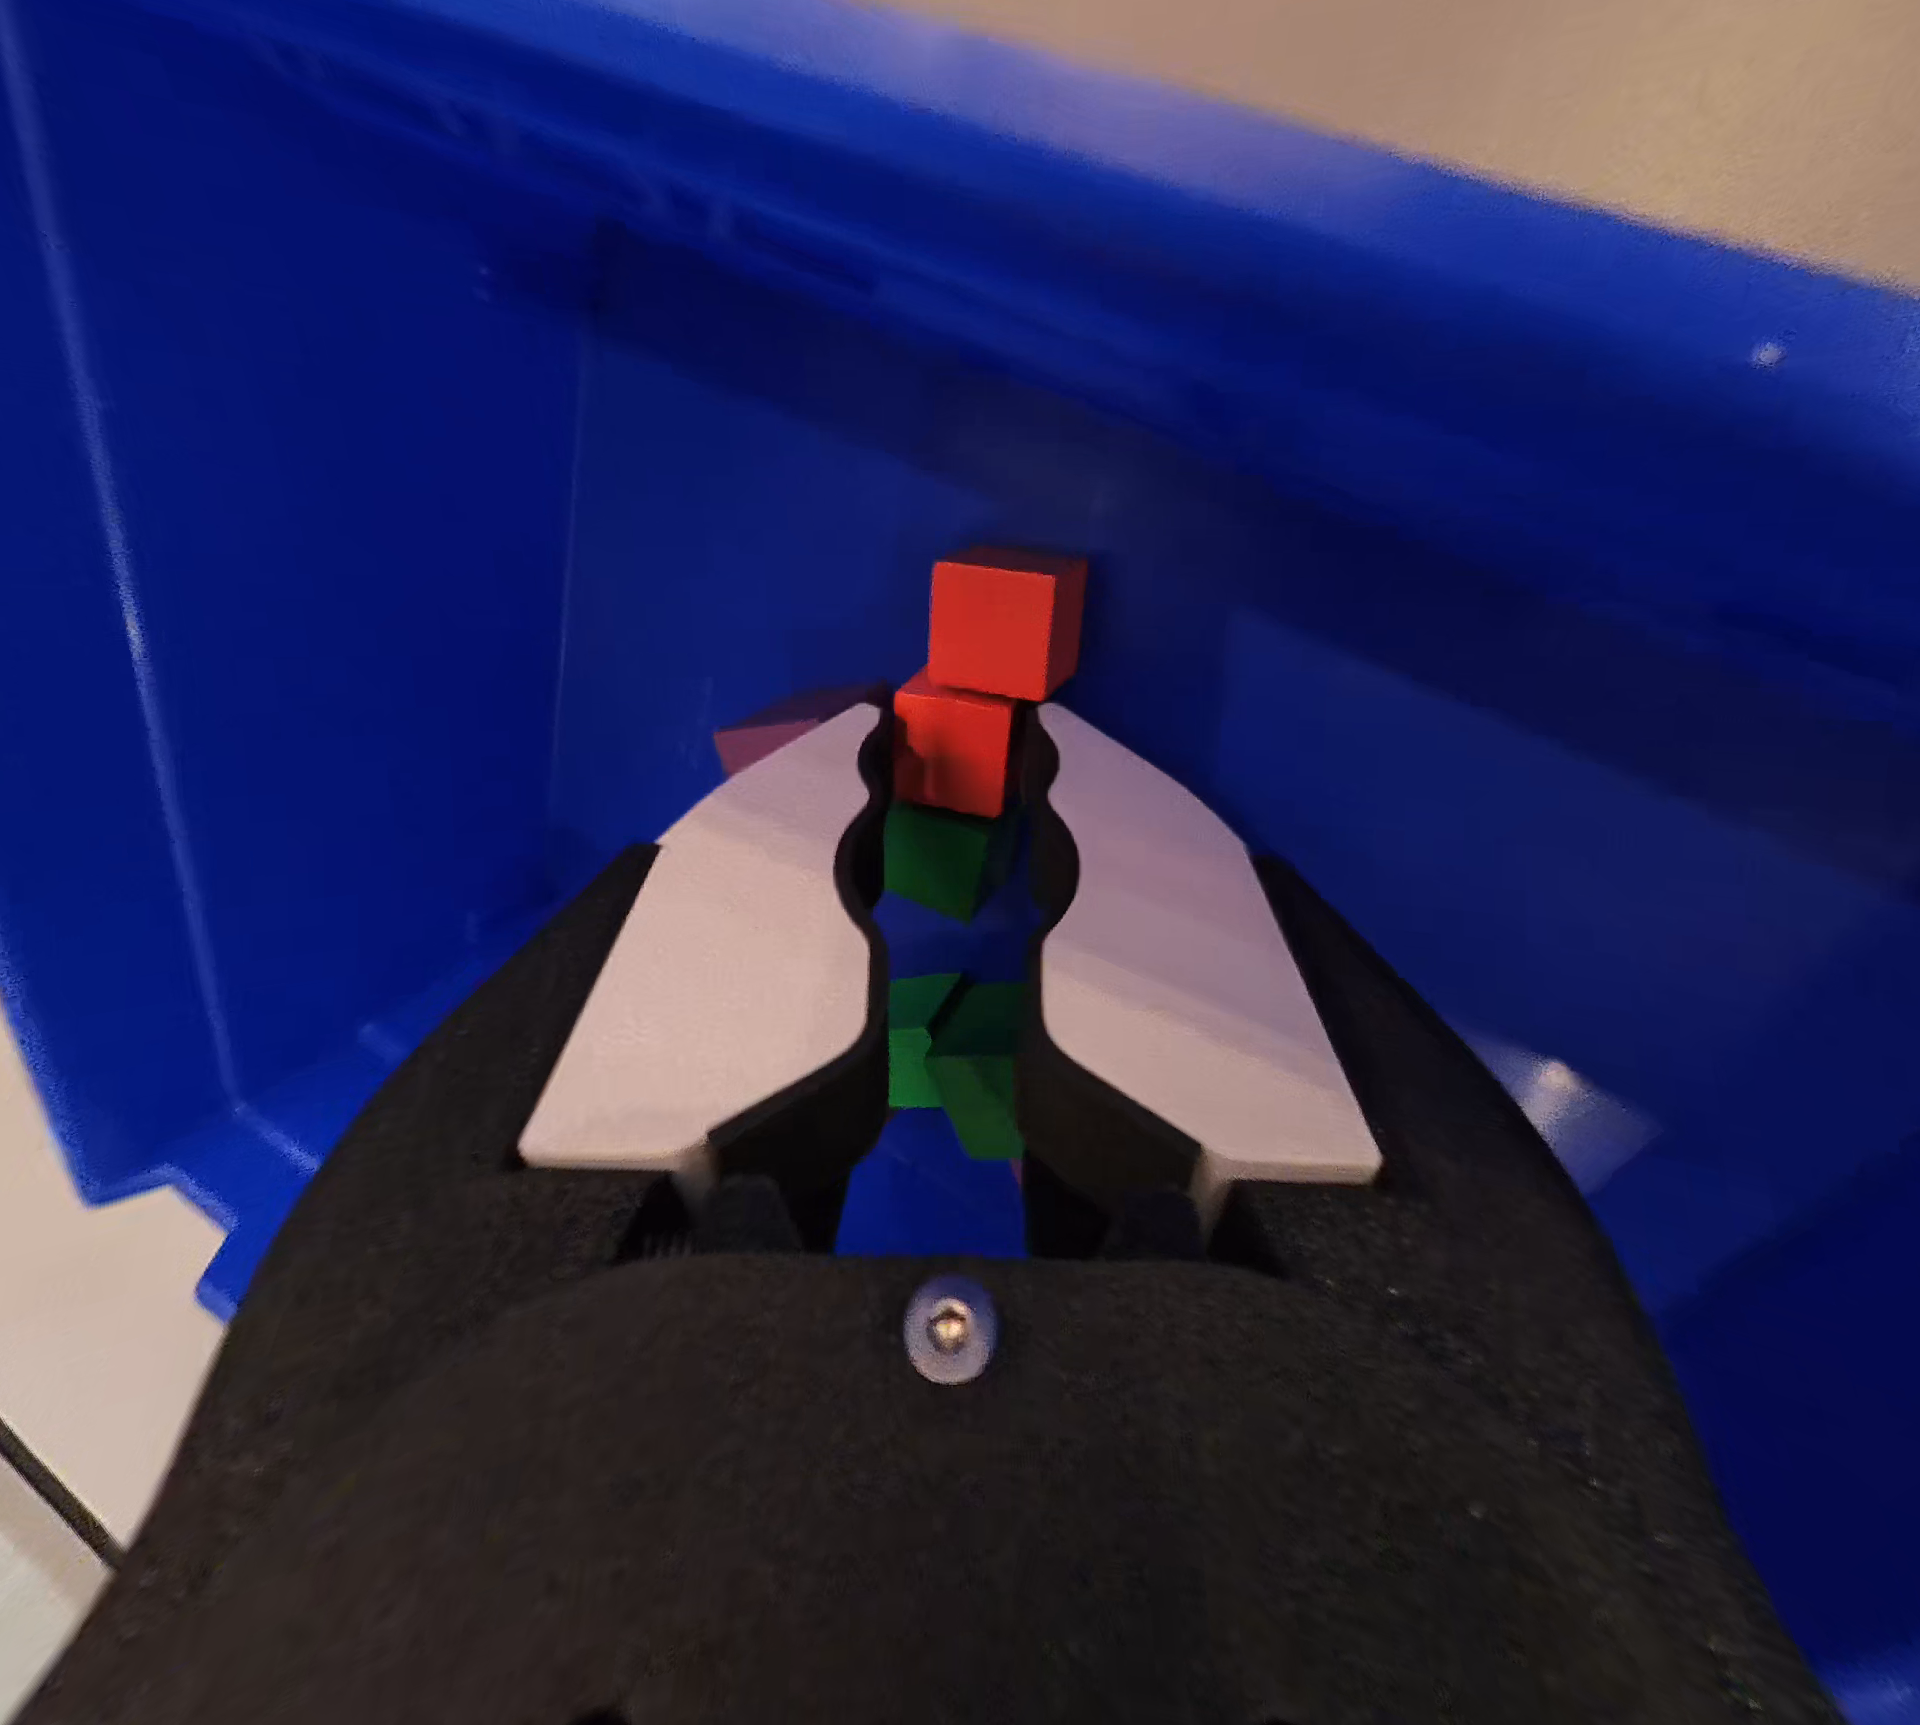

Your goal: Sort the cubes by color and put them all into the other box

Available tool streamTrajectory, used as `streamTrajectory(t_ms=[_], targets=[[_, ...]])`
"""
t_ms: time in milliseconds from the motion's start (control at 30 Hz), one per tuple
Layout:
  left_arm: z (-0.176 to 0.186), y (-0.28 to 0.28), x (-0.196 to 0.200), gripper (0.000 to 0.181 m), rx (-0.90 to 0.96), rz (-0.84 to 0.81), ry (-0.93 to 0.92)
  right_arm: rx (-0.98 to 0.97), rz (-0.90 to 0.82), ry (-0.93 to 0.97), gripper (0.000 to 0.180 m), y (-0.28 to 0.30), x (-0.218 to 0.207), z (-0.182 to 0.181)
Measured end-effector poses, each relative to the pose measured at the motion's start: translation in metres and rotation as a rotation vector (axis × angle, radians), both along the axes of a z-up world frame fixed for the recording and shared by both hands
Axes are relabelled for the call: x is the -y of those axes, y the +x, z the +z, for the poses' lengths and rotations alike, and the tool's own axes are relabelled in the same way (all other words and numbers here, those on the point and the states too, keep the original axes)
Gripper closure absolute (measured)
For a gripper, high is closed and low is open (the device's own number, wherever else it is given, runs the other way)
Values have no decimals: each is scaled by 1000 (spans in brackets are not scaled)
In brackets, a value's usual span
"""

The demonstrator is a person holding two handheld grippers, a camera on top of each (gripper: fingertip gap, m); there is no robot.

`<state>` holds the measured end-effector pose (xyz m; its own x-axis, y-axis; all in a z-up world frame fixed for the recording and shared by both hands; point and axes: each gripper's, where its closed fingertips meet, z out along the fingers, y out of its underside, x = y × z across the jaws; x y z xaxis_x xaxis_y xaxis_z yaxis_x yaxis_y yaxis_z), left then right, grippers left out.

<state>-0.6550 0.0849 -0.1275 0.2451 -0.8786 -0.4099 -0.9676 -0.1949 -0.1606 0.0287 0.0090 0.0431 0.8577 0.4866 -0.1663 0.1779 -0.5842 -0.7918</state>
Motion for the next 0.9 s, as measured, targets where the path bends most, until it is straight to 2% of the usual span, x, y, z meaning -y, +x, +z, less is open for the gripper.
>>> streamTrajectory(t_ms=[133,233,367,467,600,667,733,800,900], targets=[[47,2,-8,159,96,44,186,-8,11,25,140,-7,-3,6],[115,40,-6,159,357,33,372,-62,80,89,141,-34,-6,24],[213,138,31,160,775,-162,530,-222,327,170,140,-113,3,57],[257,215,74,160,972,-366,568,-377,543,210,137,-185,21,79],[278,300,115,160,1097,-577,573,-619,722,185,135,-256,47,99],[279,333,132,160,1129,-664,548,-760,777,95,135,-275,59,105],[278,358,142,160,1139,-723,533,-865,820,12,143,-282,68,108],[277,374,148,160,1151,-763,533,-879,814,-43,141,-286,68,103],[274,387,153,160,1179,-792,506,-822,772,-55,127,-291,61,91]])
